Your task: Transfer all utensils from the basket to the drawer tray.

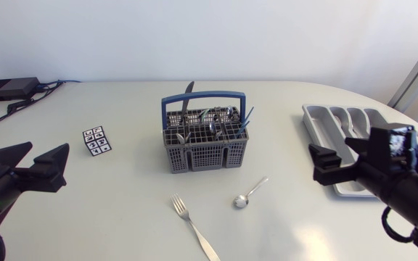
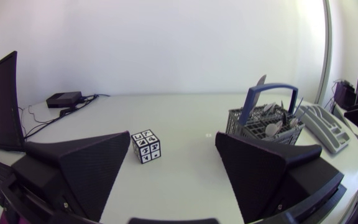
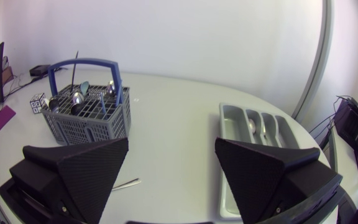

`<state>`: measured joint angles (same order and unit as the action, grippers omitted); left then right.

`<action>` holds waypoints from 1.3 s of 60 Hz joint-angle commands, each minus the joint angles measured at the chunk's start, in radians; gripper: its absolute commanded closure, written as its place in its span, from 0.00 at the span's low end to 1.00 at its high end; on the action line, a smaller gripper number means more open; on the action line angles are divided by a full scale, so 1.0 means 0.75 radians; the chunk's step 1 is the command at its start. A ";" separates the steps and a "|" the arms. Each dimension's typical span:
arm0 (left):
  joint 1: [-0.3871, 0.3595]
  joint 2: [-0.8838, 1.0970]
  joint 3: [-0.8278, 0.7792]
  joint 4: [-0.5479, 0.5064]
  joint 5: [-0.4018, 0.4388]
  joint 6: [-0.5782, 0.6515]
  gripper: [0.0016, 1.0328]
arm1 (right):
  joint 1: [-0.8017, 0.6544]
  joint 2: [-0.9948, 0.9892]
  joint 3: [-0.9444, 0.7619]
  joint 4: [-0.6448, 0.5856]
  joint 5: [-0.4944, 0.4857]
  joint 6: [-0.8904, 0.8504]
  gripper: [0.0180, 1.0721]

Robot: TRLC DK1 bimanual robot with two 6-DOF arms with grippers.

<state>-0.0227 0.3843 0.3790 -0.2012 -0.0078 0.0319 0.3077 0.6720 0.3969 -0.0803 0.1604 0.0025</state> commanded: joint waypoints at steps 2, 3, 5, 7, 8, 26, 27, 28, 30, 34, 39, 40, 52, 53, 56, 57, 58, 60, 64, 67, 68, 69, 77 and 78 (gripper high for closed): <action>-0.009 0.181 0.129 -0.067 -0.012 0.099 0.09 | 0.079 0.215 0.131 -0.087 0.023 0.046 0.05; -0.011 0.199 0.141 -0.077 -0.012 0.115 0.10 | 0.093 0.247 0.154 -0.114 0.023 0.044 0.05; -0.011 0.238 0.157 -0.106 -0.010 0.170 0.10 | 0.124 0.317 0.207 -0.171 0.023 0.044 0.05; -0.013 0.263 0.157 -0.104 -0.004 0.217 0.10 | 0.152 0.388 0.258 -0.218 0.023 0.044 0.05; -0.015 0.273 0.157 -0.102 -0.002 0.228 0.10 | 0.165 0.417 0.279 -0.239 0.023 0.044 0.05; -0.052 0.469 0.178 -0.122 0.111 0.236 0.10 | 0.479 0.939 0.694 -0.648 0.009 0.113 0.05; -0.054 0.490 0.180 -0.124 0.111 0.236 0.10 | 0.500 0.963 0.712 -0.664 0.009 0.126 0.05; -0.056 0.506 0.182 -0.124 0.113 0.236 0.10 | 0.527 0.988 0.729 -0.670 0.009 0.136 0.05; -0.056 0.525 0.188 -0.124 0.117 0.236 0.10 | 0.557 1.016 0.749 -0.676 0.009 0.152 0.05; -0.068 0.547 0.188 -0.118 0.127 0.238 0.10 | 0.625 1.086 0.790 -0.697 0.001 0.175 0.05; -0.072 0.572 0.196 -0.108 0.127 0.240 0.10 | 0.666 1.186 0.853 -0.721 -0.085 0.222 0.05; -0.072 0.574 0.196 -0.106 0.127 0.240 0.10 | 0.670 1.200 0.860 -0.721 -0.099 0.228 0.05; -0.072 0.625 0.188 -0.071 0.127 0.238 0.10 | 0.737 1.411 0.970 -0.723 -0.310 0.314 0.06; -0.072 0.625 0.184 -0.071 0.127 0.238 0.10 | 0.745 1.423 0.976 -0.723 -0.310 0.316 0.07; -0.072 0.627 0.180 -0.067 0.127 0.238 0.10 | 0.778 1.462 0.999 -0.736 -0.310 0.324 0.08; -0.072 0.627 0.176 -0.067 0.127 0.238 0.10 | 0.788 1.477 1.007 -0.742 -0.310 0.326 0.08; -0.074 0.629 0.174 -0.067 0.129 0.238 0.10 | 0.799 1.489 1.013 -0.750 -0.310 0.328 0.08; -0.076 0.633 0.172 -0.065 0.129 0.238 0.10 | 0.817 1.509 1.025 -0.760 -0.308 0.328 0.08; -0.080 0.641 0.163 -0.061 0.131 0.238 0.10 | 0.850 1.550 1.046 -0.772 -0.304 0.328 0.08; -0.088 0.647 0.157 -0.053 0.131 0.236 0.10 | 0.864 1.577 1.056 -0.777 -0.304 0.328 0.08; -0.092 0.647 0.155 -0.049 0.131 0.234 0.10 | 0.868 1.587 1.064 -0.777 -0.304 0.328 0.10; -0.097 0.649 0.153 -0.047 0.131 0.234 0.10 | 0.872 1.599 1.068 -0.777 -0.304 0.328 0.12; -0.111 0.657 0.149 -0.038 0.131 0.225 0.10 | 0.891 1.652 1.089 -0.783 -0.304 0.324 0.15; -0.113 0.657 0.147 -0.036 0.131 0.223 0.10 | 0.893 1.657 1.091 -0.781 -0.304 0.322 0.18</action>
<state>-0.0994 0.8650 0.4965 -0.2390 0.0814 0.1879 0.9672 1.8778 1.1942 -0.6521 -0.0643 0.2172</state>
